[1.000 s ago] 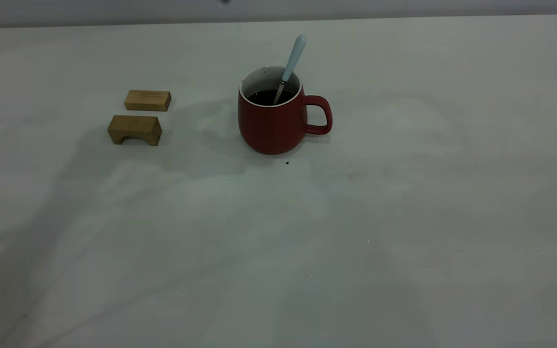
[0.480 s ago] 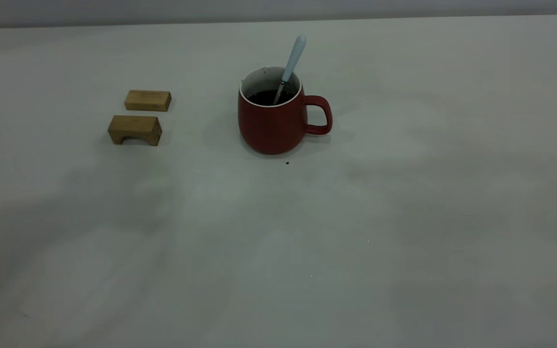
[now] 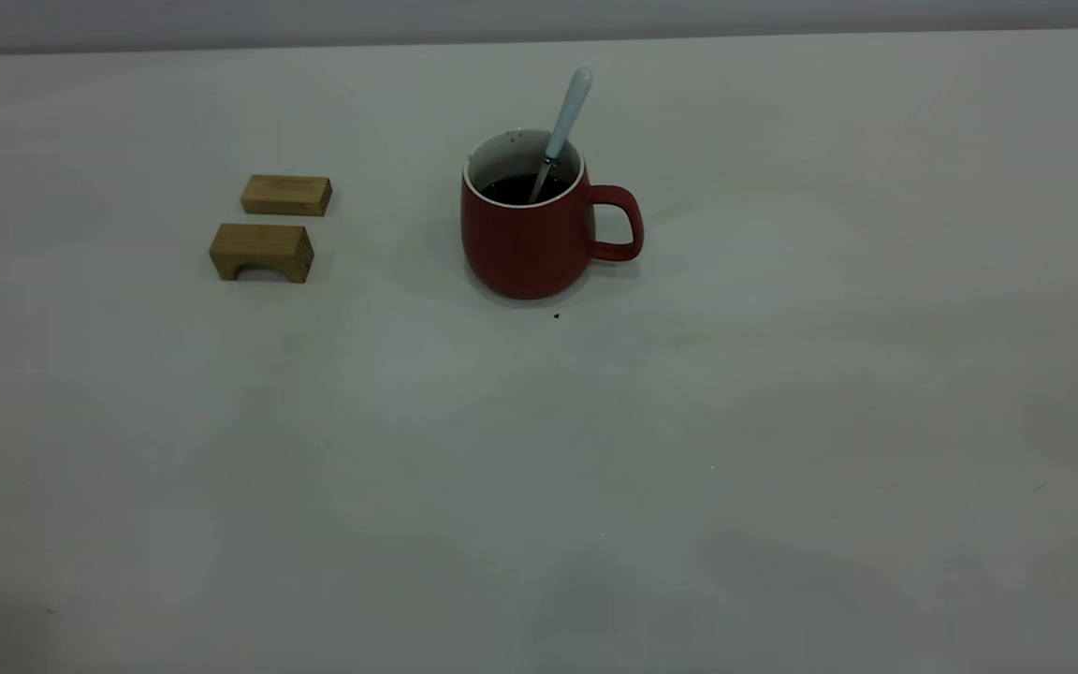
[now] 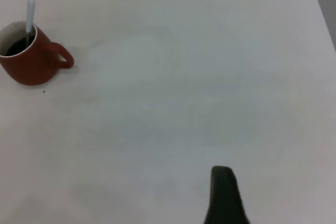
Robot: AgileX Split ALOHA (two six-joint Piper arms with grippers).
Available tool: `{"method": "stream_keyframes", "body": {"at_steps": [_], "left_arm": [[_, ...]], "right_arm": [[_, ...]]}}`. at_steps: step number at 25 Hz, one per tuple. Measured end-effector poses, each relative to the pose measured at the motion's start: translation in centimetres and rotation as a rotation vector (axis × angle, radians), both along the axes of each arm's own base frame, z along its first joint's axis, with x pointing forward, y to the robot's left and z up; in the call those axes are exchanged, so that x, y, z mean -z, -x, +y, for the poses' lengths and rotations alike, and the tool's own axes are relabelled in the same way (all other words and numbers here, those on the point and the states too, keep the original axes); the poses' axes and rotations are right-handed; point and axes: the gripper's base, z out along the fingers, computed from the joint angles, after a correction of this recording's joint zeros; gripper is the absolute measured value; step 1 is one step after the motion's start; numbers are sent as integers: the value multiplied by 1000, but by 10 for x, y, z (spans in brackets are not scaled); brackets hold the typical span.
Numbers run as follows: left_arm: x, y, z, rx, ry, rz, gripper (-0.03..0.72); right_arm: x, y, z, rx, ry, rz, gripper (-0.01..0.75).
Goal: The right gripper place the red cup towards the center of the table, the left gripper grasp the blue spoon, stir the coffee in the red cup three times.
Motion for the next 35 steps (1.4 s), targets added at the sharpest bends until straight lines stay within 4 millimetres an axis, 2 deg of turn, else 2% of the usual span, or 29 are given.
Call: {"method": "stream_keyframes", "body": {"at_steps": [6, 12, 19, 24, 35], "left_arm": [[75, 55, 14, -42, 8, 36, 571], [122, 89, 23, -183, 53, -62, 571], [127, 118, 28, -228, 69, -250, 571], [128, 119, 28, -281, 57, -254, 571], [128, 119, 28, -284, 56, -254, 571]], "right_arm": [[0, 0, 0, 0, 0, 0, 570], [0, 0, 0, 0, 0, 0, 570], [0, 0, 0, 0, 0, 0, 570], [0, 0, 0, -1, -1, 0, 570], [0, 0, 0, -1, -1, -1, 570]]}}
